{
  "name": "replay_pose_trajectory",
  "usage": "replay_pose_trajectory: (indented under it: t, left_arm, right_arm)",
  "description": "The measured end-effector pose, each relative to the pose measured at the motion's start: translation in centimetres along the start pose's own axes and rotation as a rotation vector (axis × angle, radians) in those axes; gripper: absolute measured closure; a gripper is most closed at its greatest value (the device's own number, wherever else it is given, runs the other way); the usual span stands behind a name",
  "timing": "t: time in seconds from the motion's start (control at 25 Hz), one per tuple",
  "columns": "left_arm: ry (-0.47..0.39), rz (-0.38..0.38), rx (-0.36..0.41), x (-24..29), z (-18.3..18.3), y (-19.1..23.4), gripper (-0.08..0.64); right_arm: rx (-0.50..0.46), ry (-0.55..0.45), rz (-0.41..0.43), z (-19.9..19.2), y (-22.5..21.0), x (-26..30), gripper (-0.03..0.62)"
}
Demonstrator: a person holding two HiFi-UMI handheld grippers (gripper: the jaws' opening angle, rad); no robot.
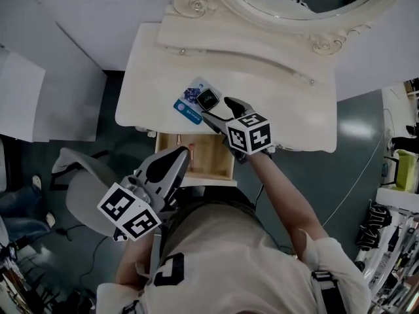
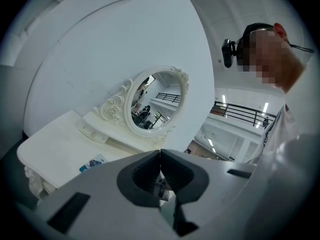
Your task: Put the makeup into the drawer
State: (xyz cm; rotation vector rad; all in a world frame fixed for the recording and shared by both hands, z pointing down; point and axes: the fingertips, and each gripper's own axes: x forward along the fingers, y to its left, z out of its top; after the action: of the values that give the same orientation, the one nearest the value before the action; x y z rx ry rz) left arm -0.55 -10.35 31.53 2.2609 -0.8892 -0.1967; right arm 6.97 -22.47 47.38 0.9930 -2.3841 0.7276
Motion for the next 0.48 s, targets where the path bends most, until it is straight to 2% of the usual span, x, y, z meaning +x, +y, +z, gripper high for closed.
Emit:
replay_pose_trajectory:
  t: [0.24, 0.48]
  left_arm:
    - [0.001, 0.012, -0.014, 0.1, 0.0, 1.1, 0.502]
    - [-0.002, 0.038, -0.031, -0.8, 0.1, 2.4, 0.502]
  right_arm:
    - [-0.065, 0.126, -0.054, -2.0, -2.4, 4.5, 0.256]
    - [-0.114, 0.205, -0.088, -3.2, -3.8, 7.5, 0.256]
